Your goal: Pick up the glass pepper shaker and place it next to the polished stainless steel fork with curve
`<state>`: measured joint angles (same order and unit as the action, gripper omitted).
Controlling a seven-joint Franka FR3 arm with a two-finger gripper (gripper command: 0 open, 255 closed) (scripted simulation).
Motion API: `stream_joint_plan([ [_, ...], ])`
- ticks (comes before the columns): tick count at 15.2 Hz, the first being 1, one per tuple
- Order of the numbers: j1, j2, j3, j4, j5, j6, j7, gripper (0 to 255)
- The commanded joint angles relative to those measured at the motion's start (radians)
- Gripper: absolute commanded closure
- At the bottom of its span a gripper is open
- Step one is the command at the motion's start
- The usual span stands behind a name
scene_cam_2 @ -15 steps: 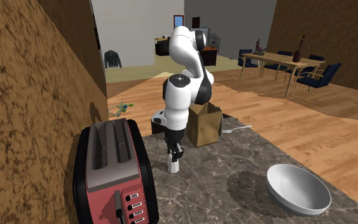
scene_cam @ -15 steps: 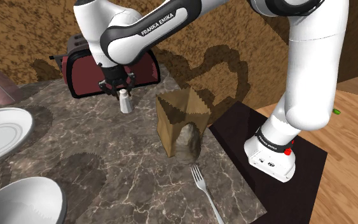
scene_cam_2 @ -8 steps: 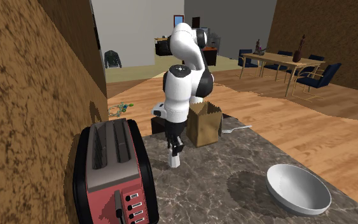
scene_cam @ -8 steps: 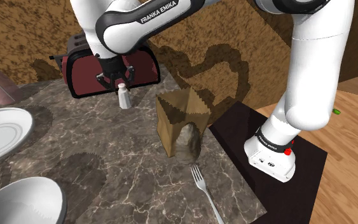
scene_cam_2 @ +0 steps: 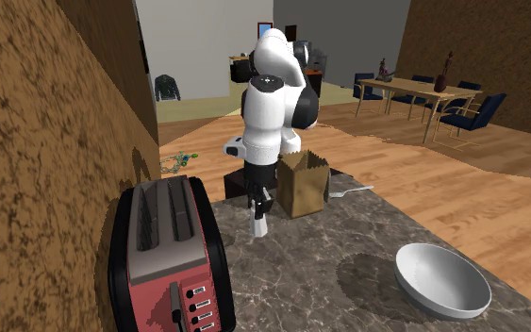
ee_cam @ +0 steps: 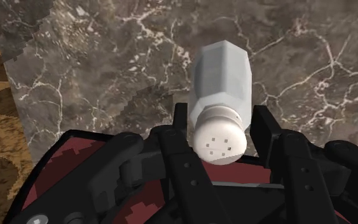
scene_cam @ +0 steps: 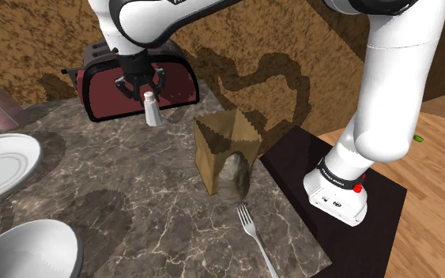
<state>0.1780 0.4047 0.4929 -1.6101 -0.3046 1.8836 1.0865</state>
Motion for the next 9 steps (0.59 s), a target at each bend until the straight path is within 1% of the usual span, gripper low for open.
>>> stream_joint_plan([
  [1,-0.001,-0.006,0.002,0.017,0.005,-0.022,-0.006,255],
  [9,0.003,-0.026,0.008,0.097,0.02,-0.118,-0.025,255],
])
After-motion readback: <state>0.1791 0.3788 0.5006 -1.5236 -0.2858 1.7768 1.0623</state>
